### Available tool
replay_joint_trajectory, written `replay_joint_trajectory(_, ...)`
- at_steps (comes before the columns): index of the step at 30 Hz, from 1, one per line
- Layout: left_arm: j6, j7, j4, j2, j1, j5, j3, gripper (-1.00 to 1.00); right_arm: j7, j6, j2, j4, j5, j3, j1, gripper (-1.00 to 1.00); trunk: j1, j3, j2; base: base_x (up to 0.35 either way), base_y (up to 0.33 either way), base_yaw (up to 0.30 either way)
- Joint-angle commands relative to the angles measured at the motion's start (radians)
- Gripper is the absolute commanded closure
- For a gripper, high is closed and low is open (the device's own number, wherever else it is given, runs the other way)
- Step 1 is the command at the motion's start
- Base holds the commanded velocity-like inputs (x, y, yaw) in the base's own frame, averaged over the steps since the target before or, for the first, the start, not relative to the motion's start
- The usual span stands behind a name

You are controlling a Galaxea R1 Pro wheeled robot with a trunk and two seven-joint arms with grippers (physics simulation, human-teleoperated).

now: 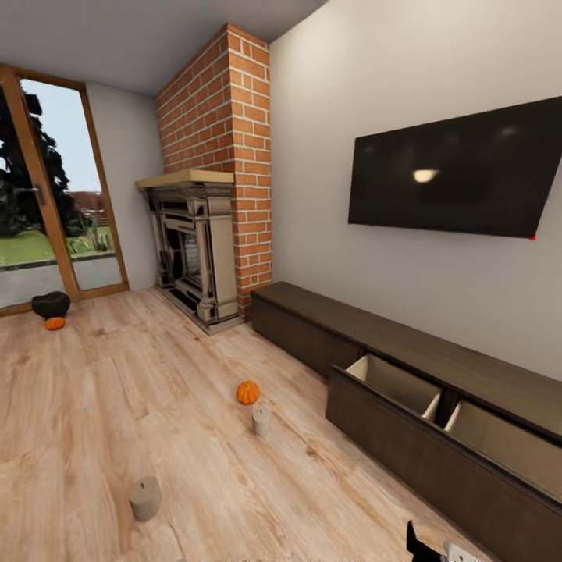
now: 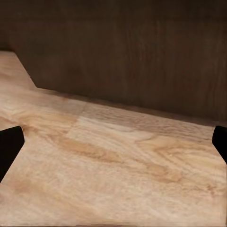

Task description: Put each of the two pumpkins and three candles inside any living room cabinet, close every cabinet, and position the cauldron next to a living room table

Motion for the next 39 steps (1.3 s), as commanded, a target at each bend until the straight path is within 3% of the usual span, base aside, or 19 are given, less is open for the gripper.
replay_joint_trajectory(1, -0.003, 0.006, 0.001, 0.000, -0.001, 0.004, -0.009, -1.00, 0.010, -0.003, 0.000, 0.002, 0.009, -0.006, -0.001, -1.00, -0.001, -0.001, 0.000, -0.150, -0.276, 0.289)
replay_joint_trajectory(2, -0.003, 0.007, 0.001, 0.001, -0.001, 0.004, -0.009, -1.00, 0.010, -0.003, 0.000, 0.001, 0.045, -0.006, 0.000, -1.00, -0.001, -0.001, 0.000, -0.049, -0.138, 0.289)
replay_joint_trajectory(7, -0.003, 0.009, 0.001, 0.018, -0.001, 0.005, -0.009, -1.00, 0.007, -0.003, -0.005, 0.000, 0.099, -0.006, 0.005, -1.00, -0.001, -0.001, 0.000, -0.017, -0.047, 0.289)
replay_joint_trajectory(10, -0.003, 0.009, 0.001, 0.024, -0.001, 0.006, -0.009, -1.00, -0.026, -0.003, -0.004, 0.000, 0.135, -0.006, 0.005, -1.00, -0.001, -0.001, 0.000, -0.002, -0.005, 0.289)
replay_joint_trajectory(15, -0.003, 0.009, 0.001, 0.027, -0.001, 0.006, -0.009, -1.00, -0.094, -0.003, 0.001, 0.002, 0.233, -0.005, 0.005, -1.00, -0.001, -0.001, 0.000, 0.000, -0.001, 0.289)
replay_joint_trajectory(23, 0.013, 0.005, 0.001, 0.027, -0.001, 0.005, -0.009, -1.00, -0.108, -0.007, 0.001, 0.002, 0.292, -0.001, 0.013, -1.00, -0.001, -0.001, 0.000, 0.000, 0.000, 0.289)
replay_joint_trajectory(28, 0.013, 0.006, 0.001, 0.027, -0.001, 0.006, -0.009, -1.00, -0.110, -0.017, 0.001, 0.002, 0.391, -0.001, 0.025, -1.00, -0.001, -0.001, 0.000, 0.000, 0.000, 0.289)
replay_joint_trajectory(37, 0.011, 0.010, 0.001, 0.033, -0.001, 0.007, -0.007, -1.00, -0.111, -0.006, 0.000, 0.002, 0.421, -0.001, 0.028, -1.00, -0.001, -0.001, 0.000, -0.066, 0.081, 0.267)
replay_joint_trajectory(39, 0.011, 0.010, 0.001, 0.036, -0.001, 0.007, -0.007, -1.00, -0.111, 0.030, -0.002, 0.003, 0.421, -0.001, 0.028, -1.00, -0.001, -0.001, 0.000, -0.185, 0.254, 0.059)
